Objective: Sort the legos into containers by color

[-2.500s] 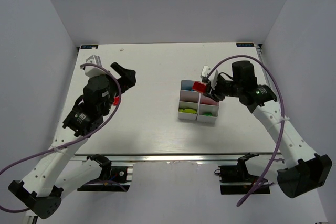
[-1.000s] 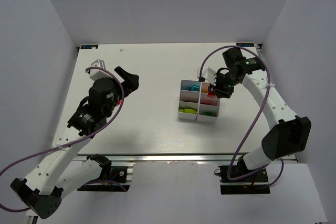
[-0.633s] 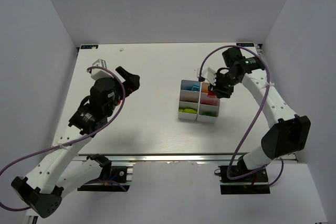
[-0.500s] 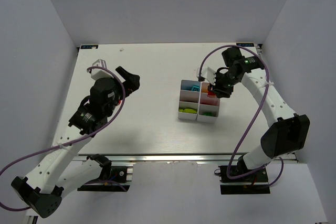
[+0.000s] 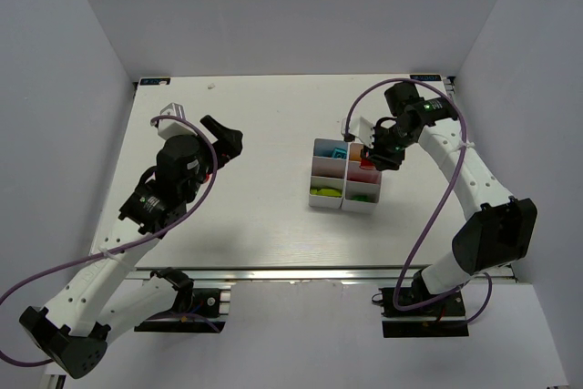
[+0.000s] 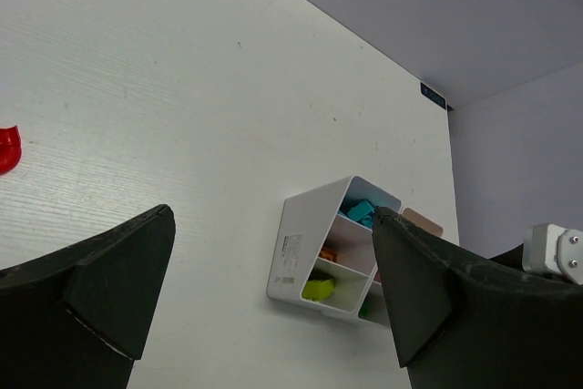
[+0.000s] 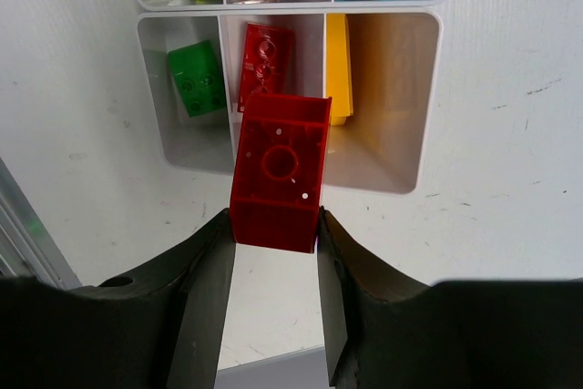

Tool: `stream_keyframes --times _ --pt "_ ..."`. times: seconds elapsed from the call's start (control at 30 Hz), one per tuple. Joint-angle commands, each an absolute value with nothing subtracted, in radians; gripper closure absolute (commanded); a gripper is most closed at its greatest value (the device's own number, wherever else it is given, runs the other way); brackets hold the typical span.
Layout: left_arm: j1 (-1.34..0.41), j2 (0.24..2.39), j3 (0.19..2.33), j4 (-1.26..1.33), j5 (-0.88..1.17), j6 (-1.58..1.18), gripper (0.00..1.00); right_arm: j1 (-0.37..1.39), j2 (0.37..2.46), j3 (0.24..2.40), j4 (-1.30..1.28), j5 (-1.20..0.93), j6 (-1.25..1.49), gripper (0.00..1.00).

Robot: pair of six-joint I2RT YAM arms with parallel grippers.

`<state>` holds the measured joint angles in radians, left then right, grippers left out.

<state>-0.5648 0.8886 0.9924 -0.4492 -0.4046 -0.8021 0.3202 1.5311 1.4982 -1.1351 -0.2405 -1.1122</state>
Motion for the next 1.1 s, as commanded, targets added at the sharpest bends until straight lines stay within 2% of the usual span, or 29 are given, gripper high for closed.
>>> stream_keyframes --times 0.0,0.83,1.07 --pt "-0.558 0.877 0.997 -0.466 -0.411 -0.808 0.02 0.316 1.537 1.548 -1.141 -0.242 -1.129 1.0" --pt "-0.557 0.887 0.982 -0.472 -0.397 -0.836 0.02 0.344 1.546 1.447 -1.123 -0.273 -1.163 1.0" --pt "-0.557 0.888 0.98 -0.476 -0.399 -0.838 0.02 0.345 1.569 1.439 -1.097 -0.255 -1.147 0.91"
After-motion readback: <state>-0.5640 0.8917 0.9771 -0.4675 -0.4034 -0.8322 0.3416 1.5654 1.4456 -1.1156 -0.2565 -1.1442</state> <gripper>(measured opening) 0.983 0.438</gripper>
